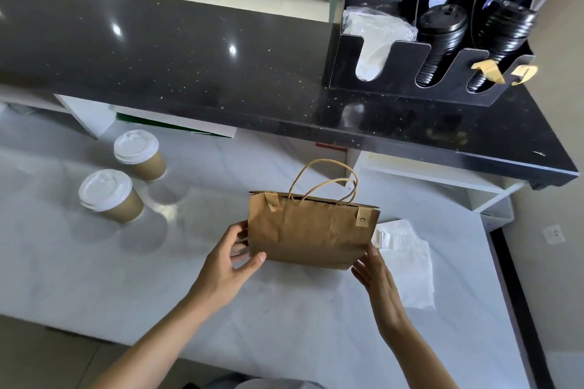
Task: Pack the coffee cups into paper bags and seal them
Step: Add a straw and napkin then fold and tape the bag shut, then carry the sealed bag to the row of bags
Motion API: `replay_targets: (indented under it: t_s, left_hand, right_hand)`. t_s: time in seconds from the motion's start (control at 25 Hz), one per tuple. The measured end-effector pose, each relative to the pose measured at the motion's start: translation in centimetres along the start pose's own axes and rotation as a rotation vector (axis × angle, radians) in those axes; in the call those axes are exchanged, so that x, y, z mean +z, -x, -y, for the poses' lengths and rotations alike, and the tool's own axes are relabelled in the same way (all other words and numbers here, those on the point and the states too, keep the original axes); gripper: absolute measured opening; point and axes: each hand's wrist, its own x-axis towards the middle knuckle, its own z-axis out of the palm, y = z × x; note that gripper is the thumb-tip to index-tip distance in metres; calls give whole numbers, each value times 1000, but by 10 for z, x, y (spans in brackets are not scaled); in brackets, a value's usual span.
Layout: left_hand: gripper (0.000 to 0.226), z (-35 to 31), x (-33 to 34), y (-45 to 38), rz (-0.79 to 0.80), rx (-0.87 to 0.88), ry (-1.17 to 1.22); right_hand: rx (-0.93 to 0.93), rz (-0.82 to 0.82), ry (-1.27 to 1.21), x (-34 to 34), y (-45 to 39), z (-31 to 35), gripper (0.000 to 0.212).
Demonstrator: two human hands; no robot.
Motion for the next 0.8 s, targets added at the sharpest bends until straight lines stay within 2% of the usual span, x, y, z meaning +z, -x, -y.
replay_targets:
  t_s: [0.12,0.2,0.36,0.52,0.8]
  left_hand:
    - [51,-8,3,3,-40,-10,25]
    - [50,-12,8,8,-65,-13,42]
    - [53,-29,23,24,-116,-15,108]
    - [61,-35,31,43,-183,-17,107]
    - [74,-48,39,76,-347,-11,132]
  right_hand:
    - [-68,35,81,-3,2,9,36]
    - [-116,79,124,-8,2,15,30]
    - [-181,76,149,-15,1,23,36]
    - [-227,65,161,-16,1,26,54]
    - [-363,113,244,-5,0,46,70]
